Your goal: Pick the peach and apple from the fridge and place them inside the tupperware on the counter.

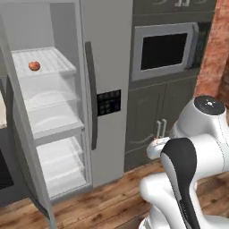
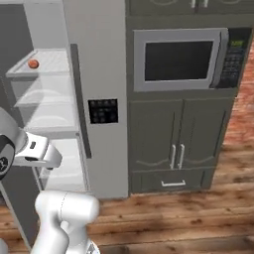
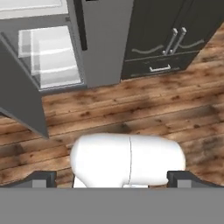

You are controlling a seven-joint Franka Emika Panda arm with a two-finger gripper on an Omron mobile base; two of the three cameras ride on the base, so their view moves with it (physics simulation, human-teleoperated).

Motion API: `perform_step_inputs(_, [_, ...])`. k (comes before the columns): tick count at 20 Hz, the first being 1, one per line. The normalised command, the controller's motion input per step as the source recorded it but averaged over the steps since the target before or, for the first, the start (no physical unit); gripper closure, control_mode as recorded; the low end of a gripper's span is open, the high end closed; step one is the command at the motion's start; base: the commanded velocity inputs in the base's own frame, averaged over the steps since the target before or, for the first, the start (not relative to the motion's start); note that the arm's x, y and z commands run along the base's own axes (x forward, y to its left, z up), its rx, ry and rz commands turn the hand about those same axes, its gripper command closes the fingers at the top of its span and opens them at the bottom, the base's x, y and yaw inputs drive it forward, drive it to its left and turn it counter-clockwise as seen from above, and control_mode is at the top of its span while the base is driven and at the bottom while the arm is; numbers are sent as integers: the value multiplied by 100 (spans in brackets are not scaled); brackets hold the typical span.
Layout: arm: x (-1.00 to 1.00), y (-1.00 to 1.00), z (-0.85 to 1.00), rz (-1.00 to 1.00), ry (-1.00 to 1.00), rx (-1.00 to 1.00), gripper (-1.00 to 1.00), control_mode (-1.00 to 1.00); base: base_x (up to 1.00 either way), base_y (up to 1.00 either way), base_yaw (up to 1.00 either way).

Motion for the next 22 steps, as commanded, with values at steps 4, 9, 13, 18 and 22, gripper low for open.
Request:
perform_step_inputs(4, [0, 0, 0, 0, 0, 0, -100, 100, 57, -53, 90])
perform_step_inputs(9, [0, 0, 0, 0, 0, 0, -100, 100, 55, -52, 79])
perform_step_inputs(13, [0, 0, 0, 0, 0, 0, -100, 100, 53, -25, 39])
perform_step_inputs(18, [0, 0, 0, 0, 0, 0, -100, 100, 60, -13, 26])
perform_step_inputs(22, [0, 0, 0, 0, 0, 0, -100, 100, 58, -7, 14])
